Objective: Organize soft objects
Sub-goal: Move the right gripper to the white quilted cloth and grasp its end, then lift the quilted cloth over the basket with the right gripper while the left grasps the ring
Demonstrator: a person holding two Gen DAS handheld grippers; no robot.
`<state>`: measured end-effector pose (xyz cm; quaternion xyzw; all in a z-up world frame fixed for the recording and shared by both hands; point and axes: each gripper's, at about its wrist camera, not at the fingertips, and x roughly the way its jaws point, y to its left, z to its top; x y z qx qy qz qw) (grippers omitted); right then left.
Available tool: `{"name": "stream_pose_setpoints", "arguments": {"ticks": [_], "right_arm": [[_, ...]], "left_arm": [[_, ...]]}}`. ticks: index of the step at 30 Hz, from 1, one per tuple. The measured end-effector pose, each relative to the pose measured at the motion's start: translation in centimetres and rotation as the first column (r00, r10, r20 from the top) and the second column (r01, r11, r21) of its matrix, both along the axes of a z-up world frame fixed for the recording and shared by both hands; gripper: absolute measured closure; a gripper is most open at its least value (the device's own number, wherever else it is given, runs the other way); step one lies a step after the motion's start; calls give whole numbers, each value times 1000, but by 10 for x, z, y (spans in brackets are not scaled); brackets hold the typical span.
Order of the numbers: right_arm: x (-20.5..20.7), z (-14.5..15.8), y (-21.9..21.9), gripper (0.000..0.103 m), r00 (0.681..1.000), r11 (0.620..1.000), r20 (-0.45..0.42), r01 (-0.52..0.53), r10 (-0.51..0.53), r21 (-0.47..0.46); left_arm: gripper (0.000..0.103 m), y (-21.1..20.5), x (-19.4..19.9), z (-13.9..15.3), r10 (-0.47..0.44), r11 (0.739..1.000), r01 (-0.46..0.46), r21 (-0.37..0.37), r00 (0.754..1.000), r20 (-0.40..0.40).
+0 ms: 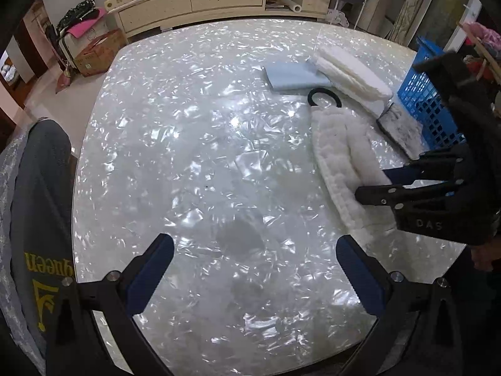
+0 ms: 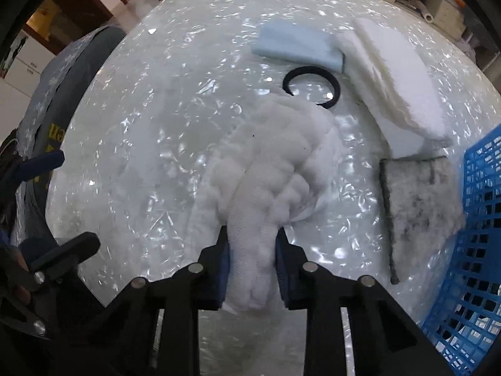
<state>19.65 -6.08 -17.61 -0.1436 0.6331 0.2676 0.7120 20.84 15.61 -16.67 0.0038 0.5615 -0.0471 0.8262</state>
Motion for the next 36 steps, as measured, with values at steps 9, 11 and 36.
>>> {"name": "stream_pose_setpoints", "arguments": {"ticks": [9, 11, 36], "right_arm": [[-22, 34, -27, 83, 998, 998, 61, 20, -24, 54], [-25, 49, -37, 83, 997, 997, 74, 25, -31, 76], [-33, 160, -209, 82, 939, 964, 244, 203, -242, 174]], "left_arm": [[0, -3, -9, 24, -14, 999, 15, -35, 999, 29], [0, -7, -10, 31, -23, 999, 25, -40, 999, 38], [0, -63, 36, 62, -25, 998, 27, -57, 999, 33]]}}
